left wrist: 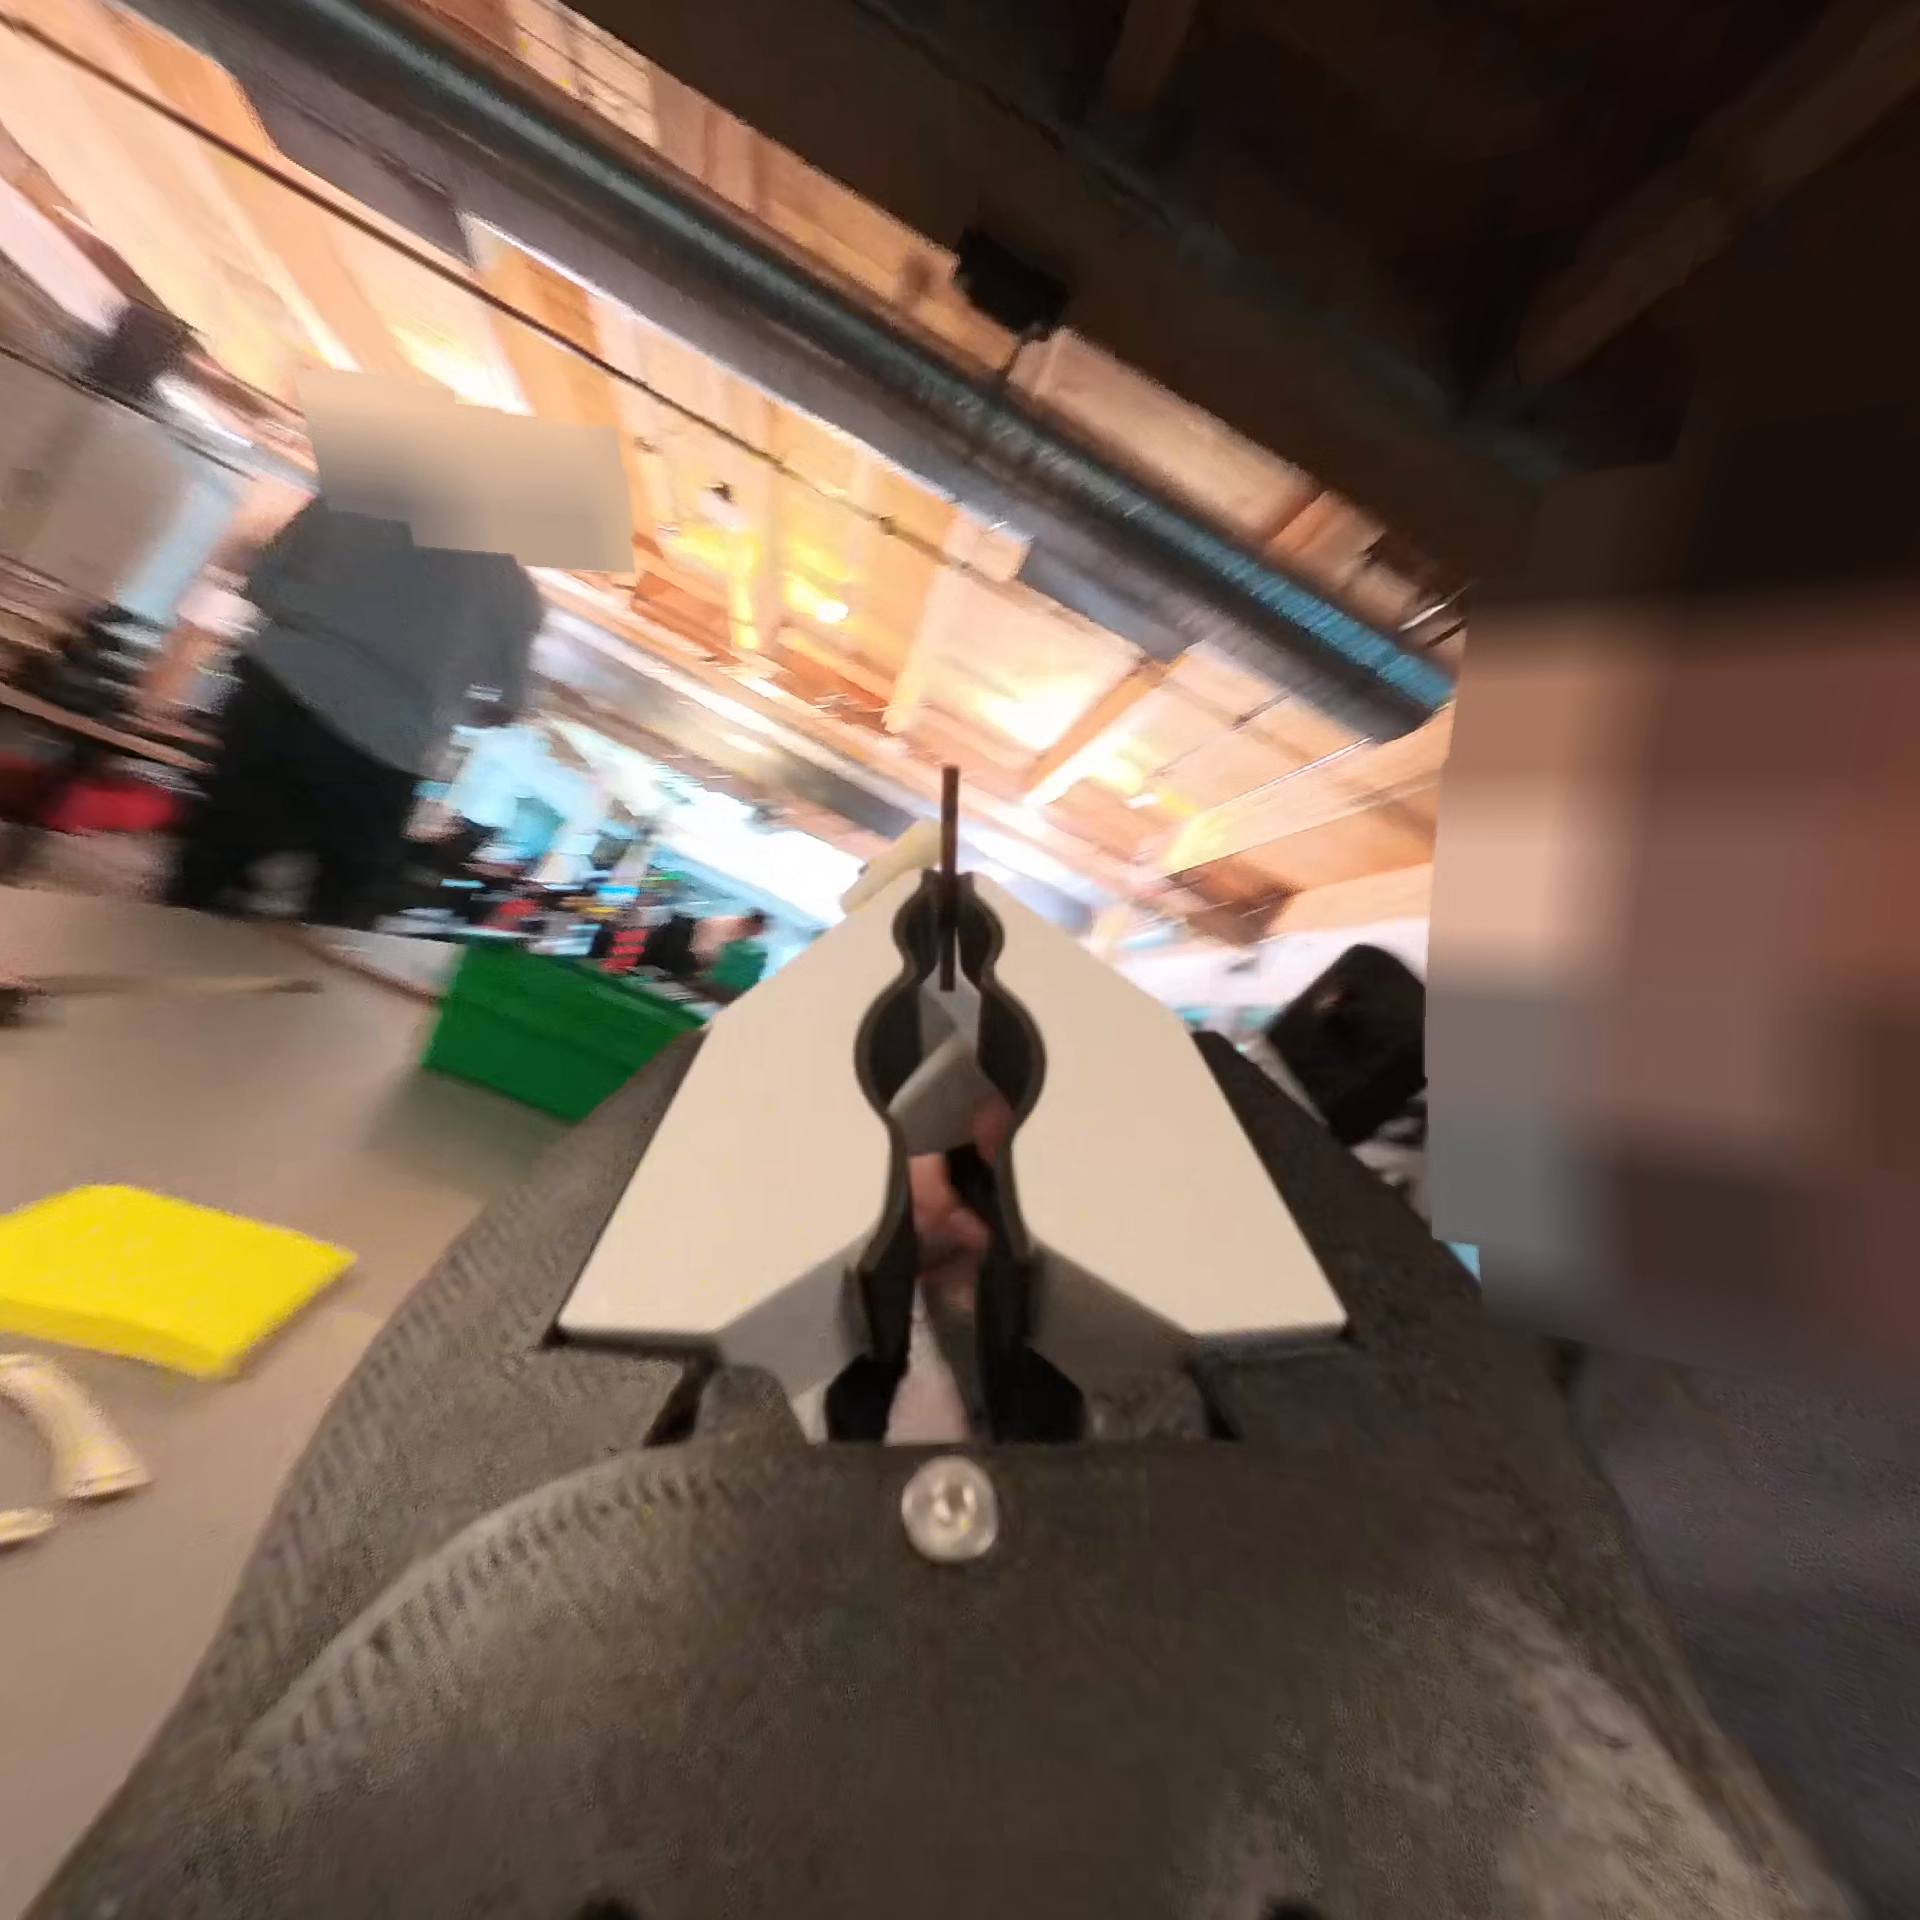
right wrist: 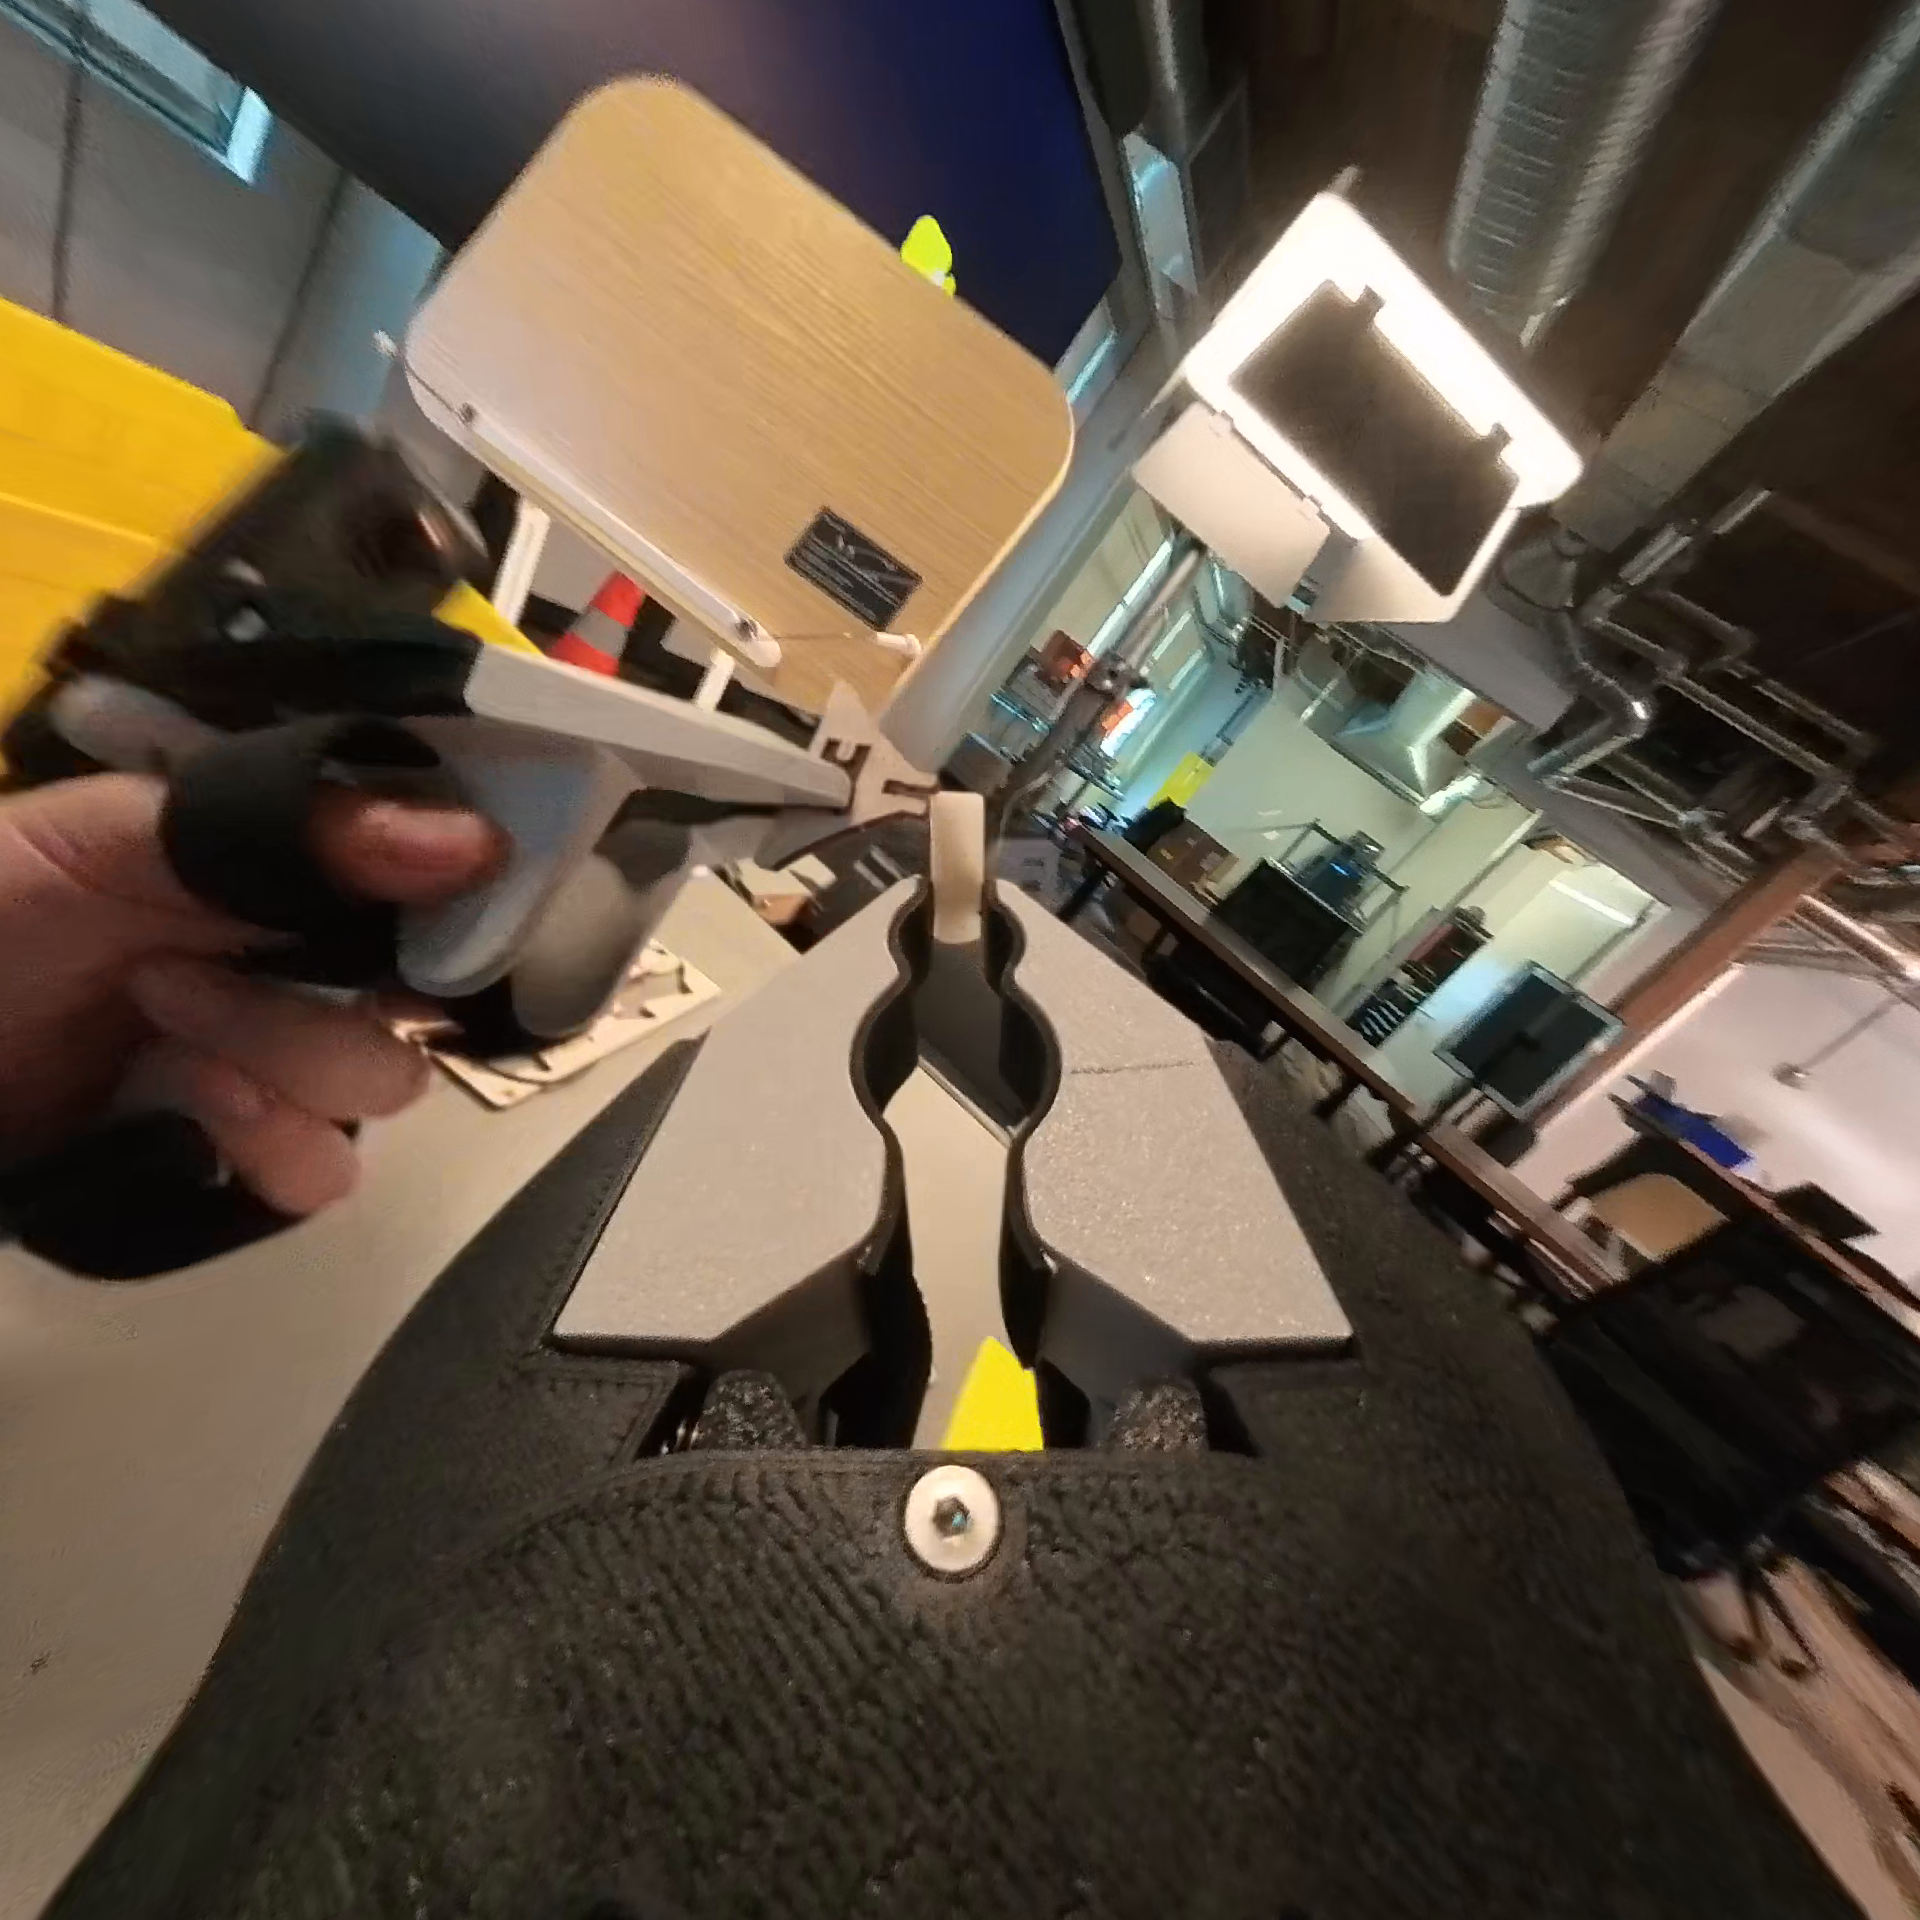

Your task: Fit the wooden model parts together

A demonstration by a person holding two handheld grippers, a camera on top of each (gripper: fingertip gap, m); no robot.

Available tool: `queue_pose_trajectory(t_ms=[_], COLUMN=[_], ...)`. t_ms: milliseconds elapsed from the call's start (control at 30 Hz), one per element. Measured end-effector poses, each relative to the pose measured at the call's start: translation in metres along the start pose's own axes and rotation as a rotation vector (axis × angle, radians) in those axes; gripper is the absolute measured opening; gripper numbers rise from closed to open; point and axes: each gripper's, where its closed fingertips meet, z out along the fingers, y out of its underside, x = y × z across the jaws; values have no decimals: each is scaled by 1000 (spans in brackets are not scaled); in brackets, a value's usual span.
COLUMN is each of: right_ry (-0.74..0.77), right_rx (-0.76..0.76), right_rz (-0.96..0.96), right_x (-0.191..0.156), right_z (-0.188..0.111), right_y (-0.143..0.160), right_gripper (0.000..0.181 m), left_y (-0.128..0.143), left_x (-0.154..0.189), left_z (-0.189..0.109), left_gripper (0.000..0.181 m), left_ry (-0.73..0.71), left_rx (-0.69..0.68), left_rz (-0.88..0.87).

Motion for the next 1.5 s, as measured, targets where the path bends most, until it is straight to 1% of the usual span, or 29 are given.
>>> queue_pose_trajectory(t_ms=[67, 100, 167, 367, 700, 967, 1133, 1300, 1500], right_ry=[19, 22, 25, 33, 31, 49, 41, 41, 38], right_rx=[-38, -47, -50, -73, -150, -159, -167, -170, -173], right_rz=[-33, -40, -46, -79, -66, -74, -65, -72, -87], right_x=[1, 1, 1, 0, 0, 2, 1, 1, -2], right_z=[2, 3, 3, 4, 8, 8, 8, 8, 9], right_y=[6, 7, 7, 10, 23, 24, 26, 26, 26], right_gripper=[6, 6, 6, 6, 6, 6, 6, 6, 6], left_y=[1, 1, 0, 2, 6, 7, 8, 10, 6], left_x=[-5, -7, -8, -14, -16, -19, -20, -22, -25], left_z=[0, -1, -1, -2, -1, -2, -1, -2, -5], left_gripper=[1, 1, 1, 1, 2, 1, 1, 1, 1], left_ry=[-114, -153, -195, -239, -276, -334, -331, -357, -404], left_rx=[-64, -83, -96, -115, -152, -197, -193, -215, -204], left_rz=[193, 262, 333, 369, 442, 546, 527, 581, 614])
